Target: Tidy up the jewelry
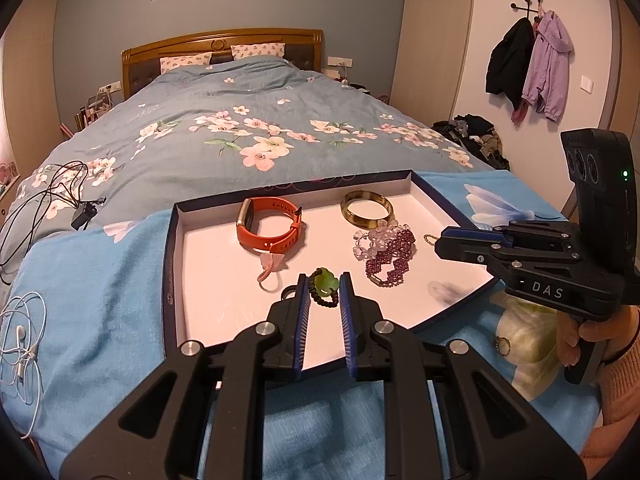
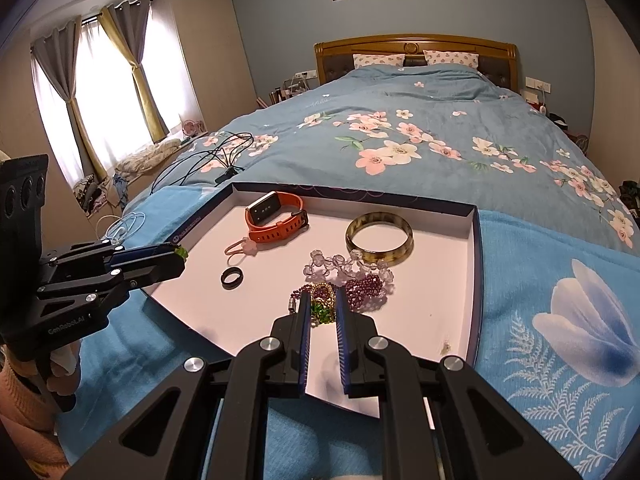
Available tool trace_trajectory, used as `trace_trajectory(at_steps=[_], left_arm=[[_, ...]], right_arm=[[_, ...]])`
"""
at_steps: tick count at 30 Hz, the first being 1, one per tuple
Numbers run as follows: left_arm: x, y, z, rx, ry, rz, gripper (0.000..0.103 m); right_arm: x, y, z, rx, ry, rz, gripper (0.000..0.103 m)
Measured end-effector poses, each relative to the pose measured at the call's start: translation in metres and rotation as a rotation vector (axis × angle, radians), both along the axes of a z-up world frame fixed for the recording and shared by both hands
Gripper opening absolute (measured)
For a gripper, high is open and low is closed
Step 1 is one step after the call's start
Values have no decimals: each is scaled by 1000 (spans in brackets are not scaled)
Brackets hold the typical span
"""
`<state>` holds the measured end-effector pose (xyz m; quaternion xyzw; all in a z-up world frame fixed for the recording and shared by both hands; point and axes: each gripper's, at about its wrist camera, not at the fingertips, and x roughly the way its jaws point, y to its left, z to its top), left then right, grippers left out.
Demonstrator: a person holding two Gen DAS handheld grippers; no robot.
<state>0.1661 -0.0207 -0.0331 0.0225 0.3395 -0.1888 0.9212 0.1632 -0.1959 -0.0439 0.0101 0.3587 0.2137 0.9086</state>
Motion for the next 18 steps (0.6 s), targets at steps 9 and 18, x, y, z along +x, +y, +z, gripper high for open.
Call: trace_trajectory(at_steps=[9,18], left_arm=[[6,-2,-2,4,3,7,15],[12,-3,-4,7,4,10,15]], right_arm=[[4,1,-1,-6,9,-3,10],[8,0,-3,-9,15,-7,10]])
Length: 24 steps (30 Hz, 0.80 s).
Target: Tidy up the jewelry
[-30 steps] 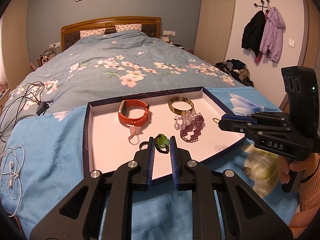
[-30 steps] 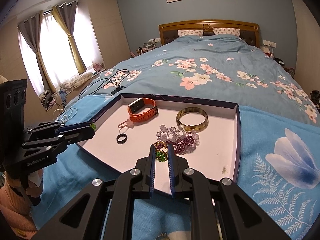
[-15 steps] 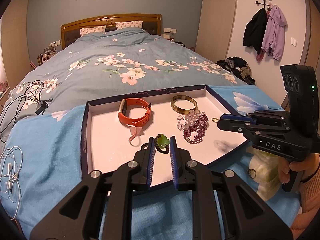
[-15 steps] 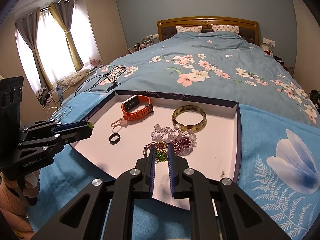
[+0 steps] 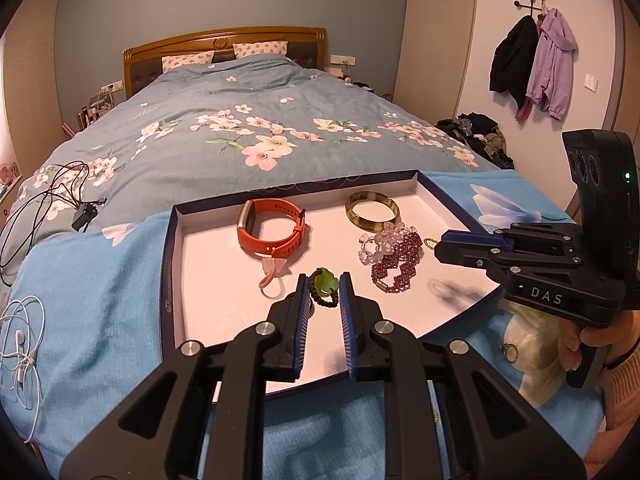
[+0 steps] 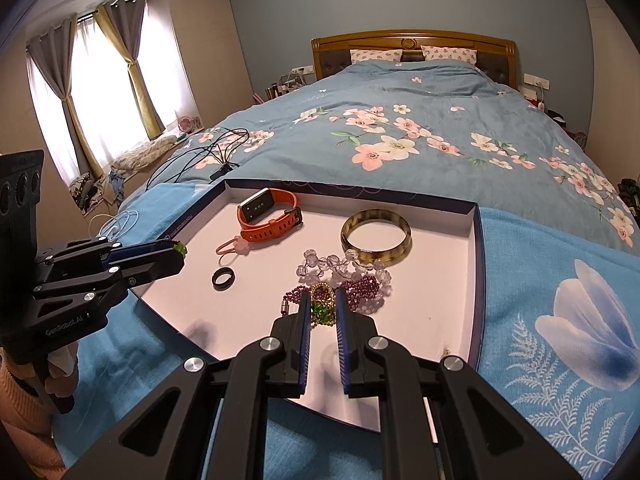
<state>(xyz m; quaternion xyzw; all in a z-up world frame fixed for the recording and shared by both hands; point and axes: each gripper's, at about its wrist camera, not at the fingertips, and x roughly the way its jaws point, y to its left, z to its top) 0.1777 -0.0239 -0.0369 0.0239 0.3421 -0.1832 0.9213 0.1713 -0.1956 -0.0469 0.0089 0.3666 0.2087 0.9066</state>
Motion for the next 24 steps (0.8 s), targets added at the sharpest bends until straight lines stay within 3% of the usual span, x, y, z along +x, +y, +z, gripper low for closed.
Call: trace_trajectory(at_steps=[24], left_arm=[[15,-6,-12,29,25,20,15]], right_arm=[[9,3,-5,-8,22,-4,10]])
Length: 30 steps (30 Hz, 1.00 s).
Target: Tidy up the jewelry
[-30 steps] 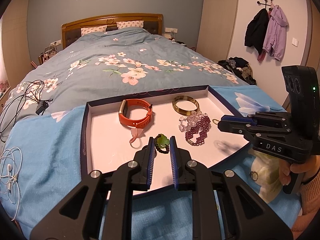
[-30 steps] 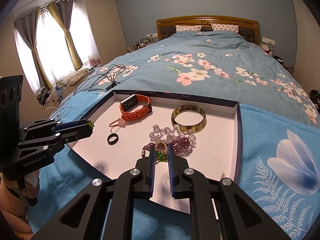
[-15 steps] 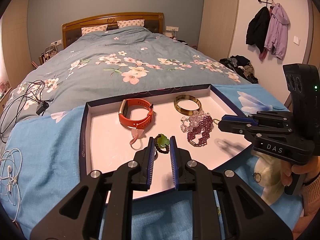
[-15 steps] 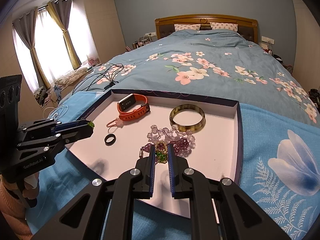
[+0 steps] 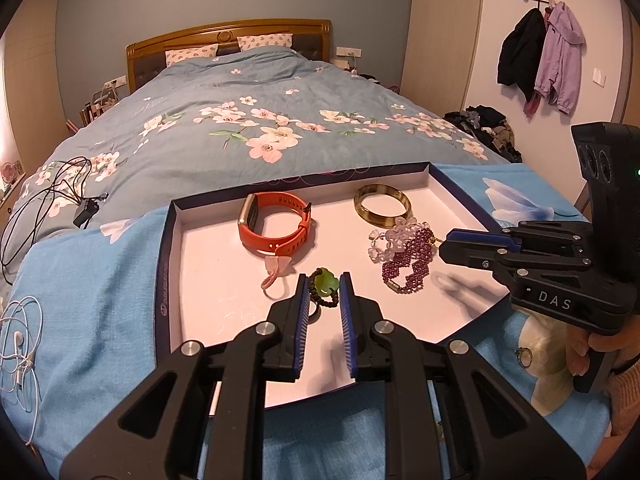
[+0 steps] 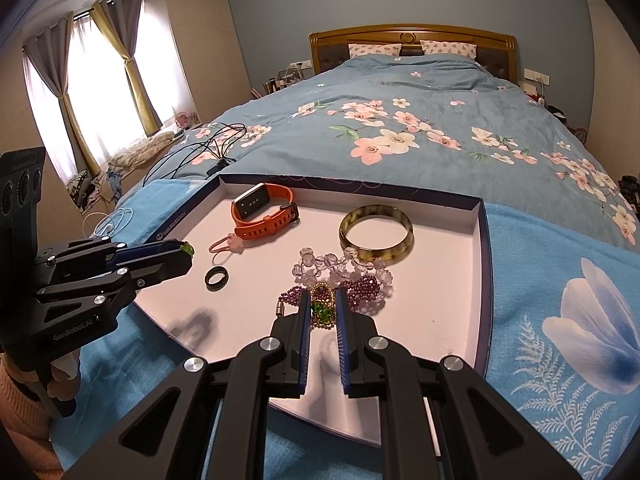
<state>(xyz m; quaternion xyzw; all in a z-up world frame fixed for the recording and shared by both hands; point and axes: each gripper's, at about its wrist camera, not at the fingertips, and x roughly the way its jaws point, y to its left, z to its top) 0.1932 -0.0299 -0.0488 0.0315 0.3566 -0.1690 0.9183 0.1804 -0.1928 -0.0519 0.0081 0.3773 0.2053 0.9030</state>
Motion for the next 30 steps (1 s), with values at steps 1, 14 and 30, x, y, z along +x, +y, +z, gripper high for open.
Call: trace_trajectory(at_steps=[1,14,30], left_arm=[[1,0,-1,1,2,2,15],[11,-2,-11,17,27,20,15],[22,-4,-22,28,60,31,16]], right_arm=[[0,0,0,0,1,-2,10],[4,3,-4,-13,10,-3,10],[10,5,-8,-34,22,-22,11]])
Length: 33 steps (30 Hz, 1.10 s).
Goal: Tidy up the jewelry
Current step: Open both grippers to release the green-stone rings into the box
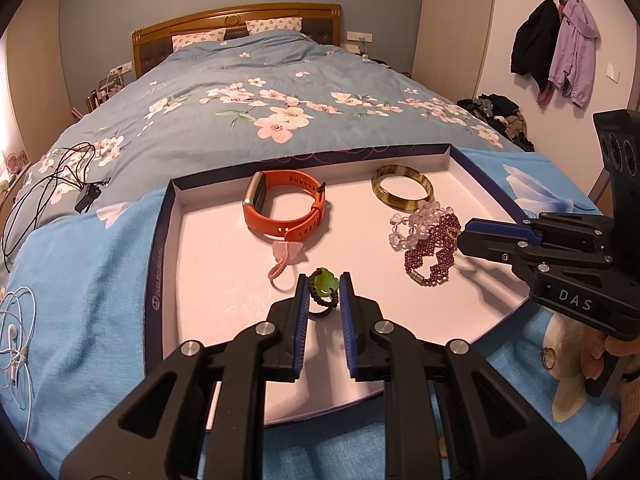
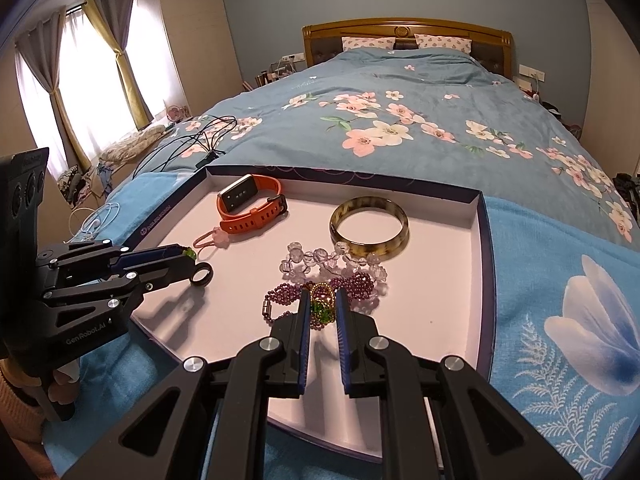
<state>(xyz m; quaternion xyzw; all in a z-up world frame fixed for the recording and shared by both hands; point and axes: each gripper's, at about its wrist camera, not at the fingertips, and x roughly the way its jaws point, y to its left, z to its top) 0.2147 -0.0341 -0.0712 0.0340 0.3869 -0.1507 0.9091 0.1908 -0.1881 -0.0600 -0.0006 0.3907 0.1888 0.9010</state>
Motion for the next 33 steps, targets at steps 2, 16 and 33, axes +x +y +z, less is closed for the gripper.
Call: trace_trajectory(at_steps=[2,16,33], left_arm=[[0,0,-2,-2,6,-3,16],[-12,2,7,-12,-37,-6,37],[-63,15,39,-4,-138,-9,62]], right_arm=[[1,0,-1,-2,3,-5,12],[-7,-8,5,9,-23,-33,24],[-49,-29,27,62,-78,-51,38]])
